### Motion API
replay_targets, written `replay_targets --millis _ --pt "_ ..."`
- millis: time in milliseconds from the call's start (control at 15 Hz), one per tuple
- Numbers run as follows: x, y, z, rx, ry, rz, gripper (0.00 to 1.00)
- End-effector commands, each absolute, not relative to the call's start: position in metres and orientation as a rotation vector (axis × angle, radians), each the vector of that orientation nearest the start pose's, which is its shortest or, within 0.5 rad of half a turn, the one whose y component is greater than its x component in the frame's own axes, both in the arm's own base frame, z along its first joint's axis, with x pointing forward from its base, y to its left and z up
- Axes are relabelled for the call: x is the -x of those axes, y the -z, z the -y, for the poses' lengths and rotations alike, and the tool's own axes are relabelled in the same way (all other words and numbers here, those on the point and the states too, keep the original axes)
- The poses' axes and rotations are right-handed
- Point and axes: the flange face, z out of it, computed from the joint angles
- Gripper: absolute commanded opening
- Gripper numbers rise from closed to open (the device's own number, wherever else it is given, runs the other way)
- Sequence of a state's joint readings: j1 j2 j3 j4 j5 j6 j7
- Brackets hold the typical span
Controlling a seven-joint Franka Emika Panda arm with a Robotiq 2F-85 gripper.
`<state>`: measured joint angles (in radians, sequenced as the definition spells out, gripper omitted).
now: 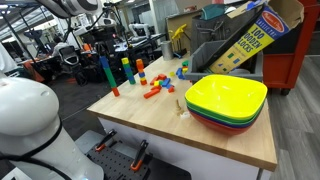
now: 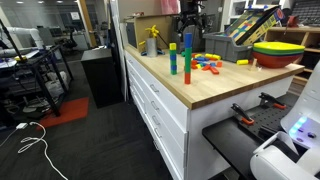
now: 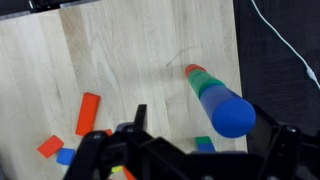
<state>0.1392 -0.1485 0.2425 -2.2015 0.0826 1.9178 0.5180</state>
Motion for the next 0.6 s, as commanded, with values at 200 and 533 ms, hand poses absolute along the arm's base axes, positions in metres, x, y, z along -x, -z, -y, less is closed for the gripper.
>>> replay_targets --millis 200,533 --pt "-0.4438 -0.4233 -0.1810 3.163 -0.218 -0.313 1.00" --pt "-0.4428 -0.4207 -0.1783 3.163 -0.228 -0.322 1.00"
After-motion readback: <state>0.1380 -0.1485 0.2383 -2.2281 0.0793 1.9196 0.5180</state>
